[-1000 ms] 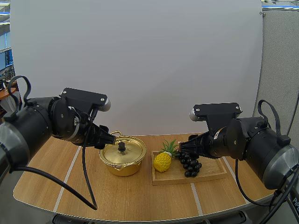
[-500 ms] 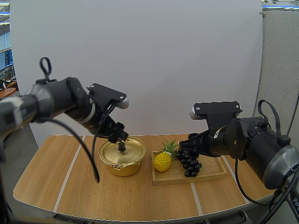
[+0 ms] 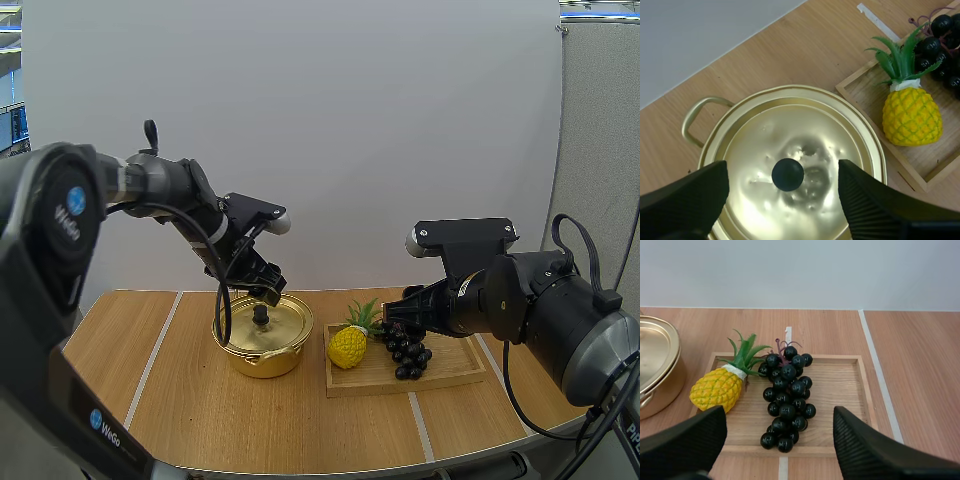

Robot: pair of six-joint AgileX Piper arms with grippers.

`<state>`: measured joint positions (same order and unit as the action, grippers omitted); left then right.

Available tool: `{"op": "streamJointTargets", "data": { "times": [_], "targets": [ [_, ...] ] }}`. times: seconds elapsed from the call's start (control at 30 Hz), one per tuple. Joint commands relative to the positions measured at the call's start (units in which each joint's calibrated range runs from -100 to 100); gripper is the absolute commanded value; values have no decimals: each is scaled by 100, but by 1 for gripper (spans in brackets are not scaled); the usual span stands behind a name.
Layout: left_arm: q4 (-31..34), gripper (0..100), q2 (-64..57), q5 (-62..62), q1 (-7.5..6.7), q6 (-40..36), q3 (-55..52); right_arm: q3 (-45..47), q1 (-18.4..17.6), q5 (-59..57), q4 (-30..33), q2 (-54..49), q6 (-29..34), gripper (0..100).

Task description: Open the pot, put the pineapple inside, and close it

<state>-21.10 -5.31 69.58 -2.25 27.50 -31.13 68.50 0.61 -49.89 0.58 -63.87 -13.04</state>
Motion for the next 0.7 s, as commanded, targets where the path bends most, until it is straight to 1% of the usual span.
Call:
{"op": "streamJointTargets", "data": {
  "times": [0.0, 0.27, 0.47, 0.67],
  "targets": [
    [-85, 100, 249, 121, -45, 55, 160, -64, 23, 106, 14, -14, -75, 100],
    [39, 100, 721, 120, -45, 63, 282, -64, 23, 106, 14, -14, -75, 100],
    [79, 100, 851, 61, -45, 63, 292, -64, 23, 106, 14, -14, -75, 100],
    [260, 100, 925, 61, -45, -14, 292, -64, 23, 104, 4, -14, -75, 100]
  ]
}}
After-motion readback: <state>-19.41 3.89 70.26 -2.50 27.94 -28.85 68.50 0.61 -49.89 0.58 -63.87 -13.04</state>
